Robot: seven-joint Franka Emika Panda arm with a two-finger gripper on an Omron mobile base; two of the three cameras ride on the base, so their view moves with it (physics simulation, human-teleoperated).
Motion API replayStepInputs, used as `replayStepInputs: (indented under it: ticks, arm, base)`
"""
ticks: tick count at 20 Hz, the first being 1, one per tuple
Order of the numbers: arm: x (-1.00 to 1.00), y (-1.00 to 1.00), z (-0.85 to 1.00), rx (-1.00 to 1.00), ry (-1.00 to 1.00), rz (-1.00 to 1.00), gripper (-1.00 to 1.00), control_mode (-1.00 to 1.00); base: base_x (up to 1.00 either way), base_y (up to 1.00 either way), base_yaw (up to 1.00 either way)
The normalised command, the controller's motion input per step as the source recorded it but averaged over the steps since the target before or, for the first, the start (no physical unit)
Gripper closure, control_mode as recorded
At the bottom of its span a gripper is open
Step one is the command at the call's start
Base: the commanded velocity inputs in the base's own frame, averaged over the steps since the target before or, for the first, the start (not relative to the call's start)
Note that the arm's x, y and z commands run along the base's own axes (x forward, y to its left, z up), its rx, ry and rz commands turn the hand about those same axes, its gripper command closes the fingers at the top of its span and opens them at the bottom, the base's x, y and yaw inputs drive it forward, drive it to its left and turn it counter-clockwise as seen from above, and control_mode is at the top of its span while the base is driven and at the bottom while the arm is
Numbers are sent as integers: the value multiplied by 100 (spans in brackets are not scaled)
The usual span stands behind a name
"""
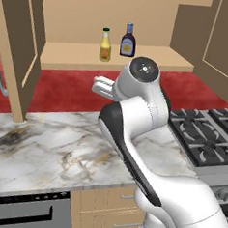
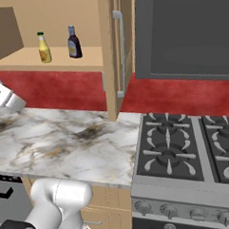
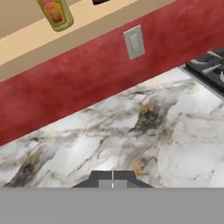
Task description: Move the condiment bottle and mustard from the cabinet to the dining counter.
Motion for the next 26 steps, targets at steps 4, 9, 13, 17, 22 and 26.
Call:
replayStepInputs:
  ticks: [4,9,13,17,22,26]
  arm:
    - [3,0,0,-18,-1,5,100,-100]
    - [7,0,0,-8,0,12,-100,-100]
    - [22,-5,0,-1,0,11,-100,-100]
    - [26,-3,0,0,0,6,-100,-100]
    - [24,-7,0,-4,-1,0,-100,-100]
    - [20,-12,1,-4,-1,0,-100,-100]
  base:
    - [0,0,0]
    - [0,0,0]
    - [0,0,0]
    - [0,0,0]
    - [0,0,0]
    - [0,0,0]
